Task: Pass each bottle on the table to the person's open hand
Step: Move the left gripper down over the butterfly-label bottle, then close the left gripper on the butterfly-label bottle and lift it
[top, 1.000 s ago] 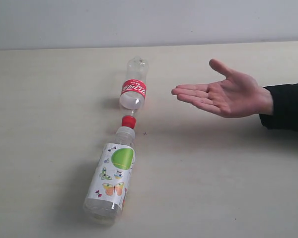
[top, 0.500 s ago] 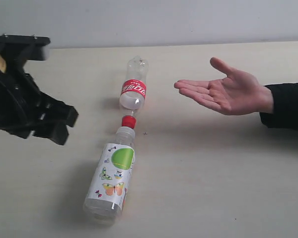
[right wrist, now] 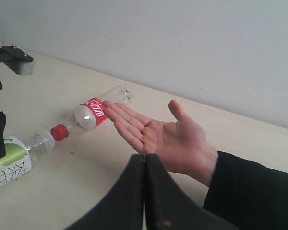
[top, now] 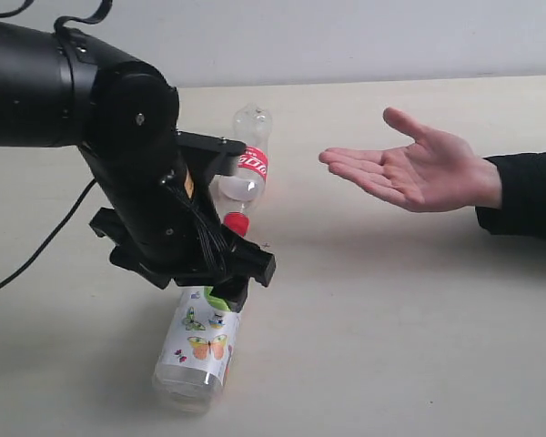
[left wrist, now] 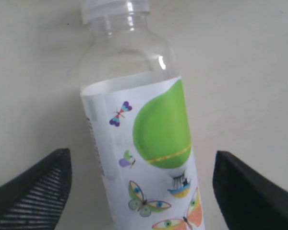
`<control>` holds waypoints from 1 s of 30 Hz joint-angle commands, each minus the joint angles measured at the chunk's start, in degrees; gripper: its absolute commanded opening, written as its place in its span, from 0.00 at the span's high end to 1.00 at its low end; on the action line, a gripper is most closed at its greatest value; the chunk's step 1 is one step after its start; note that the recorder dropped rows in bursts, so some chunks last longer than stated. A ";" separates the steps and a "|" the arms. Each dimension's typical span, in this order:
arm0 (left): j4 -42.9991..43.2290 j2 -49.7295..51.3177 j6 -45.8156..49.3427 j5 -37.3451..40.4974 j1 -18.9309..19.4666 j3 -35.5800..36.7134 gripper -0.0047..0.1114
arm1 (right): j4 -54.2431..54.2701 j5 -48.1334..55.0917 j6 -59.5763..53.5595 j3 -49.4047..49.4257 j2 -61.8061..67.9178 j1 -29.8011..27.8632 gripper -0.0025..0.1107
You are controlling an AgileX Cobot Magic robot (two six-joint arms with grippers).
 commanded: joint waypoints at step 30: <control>-0.80 7.56 -0.67 -2.97 -1.02 -1.00 0.44 | -0.24 -0.21 0.30 0.27 -0.21 0.04 0.98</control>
